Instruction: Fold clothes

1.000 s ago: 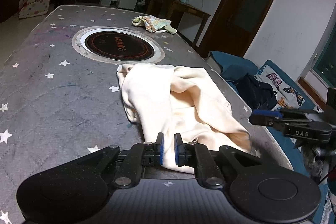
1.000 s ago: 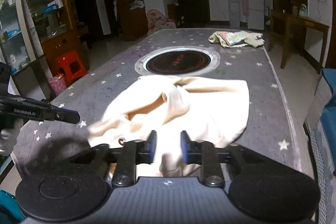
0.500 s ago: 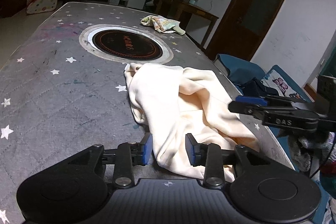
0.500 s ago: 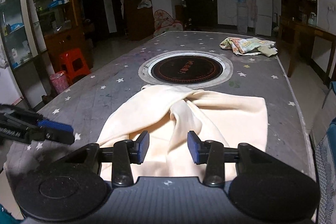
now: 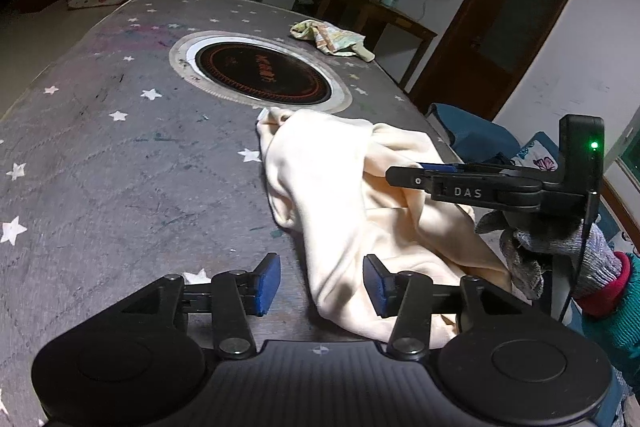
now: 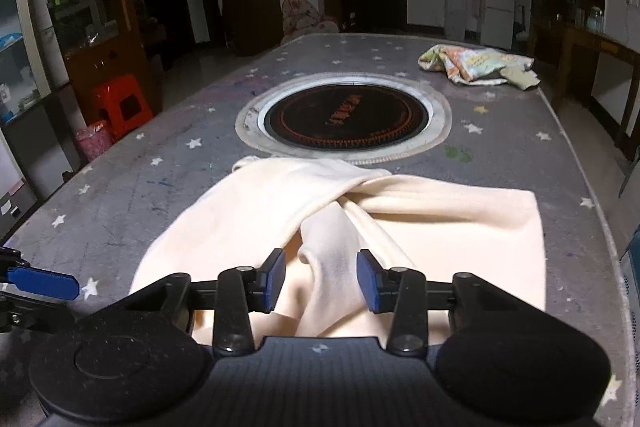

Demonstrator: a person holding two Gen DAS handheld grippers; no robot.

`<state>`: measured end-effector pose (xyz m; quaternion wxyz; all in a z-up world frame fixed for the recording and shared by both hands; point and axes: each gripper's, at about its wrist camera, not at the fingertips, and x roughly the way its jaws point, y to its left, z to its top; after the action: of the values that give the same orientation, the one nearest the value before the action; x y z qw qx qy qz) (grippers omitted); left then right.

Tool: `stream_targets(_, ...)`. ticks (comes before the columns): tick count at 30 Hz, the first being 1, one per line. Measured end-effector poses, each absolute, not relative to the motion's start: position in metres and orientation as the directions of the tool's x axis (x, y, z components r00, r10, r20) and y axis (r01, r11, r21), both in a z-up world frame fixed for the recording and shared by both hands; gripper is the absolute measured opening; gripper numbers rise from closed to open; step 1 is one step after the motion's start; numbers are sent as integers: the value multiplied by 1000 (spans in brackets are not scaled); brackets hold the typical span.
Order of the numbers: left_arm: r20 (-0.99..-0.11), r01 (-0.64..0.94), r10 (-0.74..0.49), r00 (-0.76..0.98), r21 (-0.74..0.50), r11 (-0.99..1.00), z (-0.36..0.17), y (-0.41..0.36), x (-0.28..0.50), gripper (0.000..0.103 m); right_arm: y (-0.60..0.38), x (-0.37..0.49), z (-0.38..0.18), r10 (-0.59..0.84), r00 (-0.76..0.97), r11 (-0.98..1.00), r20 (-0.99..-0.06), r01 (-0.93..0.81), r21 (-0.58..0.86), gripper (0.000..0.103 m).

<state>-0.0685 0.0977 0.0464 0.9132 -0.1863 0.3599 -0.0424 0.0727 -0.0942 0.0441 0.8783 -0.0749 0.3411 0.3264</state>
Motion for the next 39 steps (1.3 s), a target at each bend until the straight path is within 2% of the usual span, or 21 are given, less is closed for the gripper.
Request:
stream_targets(2, -643, -60, -209, 736, -370, 927, 46, 98, -67, 51, -92, 74, 42, 519, 557, 776, -648, -625, 84, 31)
stream_targets(3, -644, -61, -208, 736, -369, 927, 46, 98, -66, 51, -92, 75, 42, 518, 561, 777, -645, -624, 81, 22)
stream_targets(7, -644, -60, -207, 736, -367, 928, 46, 97, -63, 53, -95, 75, 46, 523, 587, 783, -618, -617, 77, 6)
stream_targets(19, -614, -20, -209, 761, -344, 939, 60, 86, -49, 53, -136, 48, 95, 567, 684, 800, -459, -591, 107, 5)
stream_targets(26, -600, 15, -212, 771, -316, 948, 67, 73, -27, 53, -172, 40, 93, 494, 728, 855, -476, -506, 115, 5)
stream_targets(39, -623, 28, -180, 761, -245, 969, 63, 49, 34, 53, -239, 23, 69, 222, 824, 974, -521, -214, 76, 7)
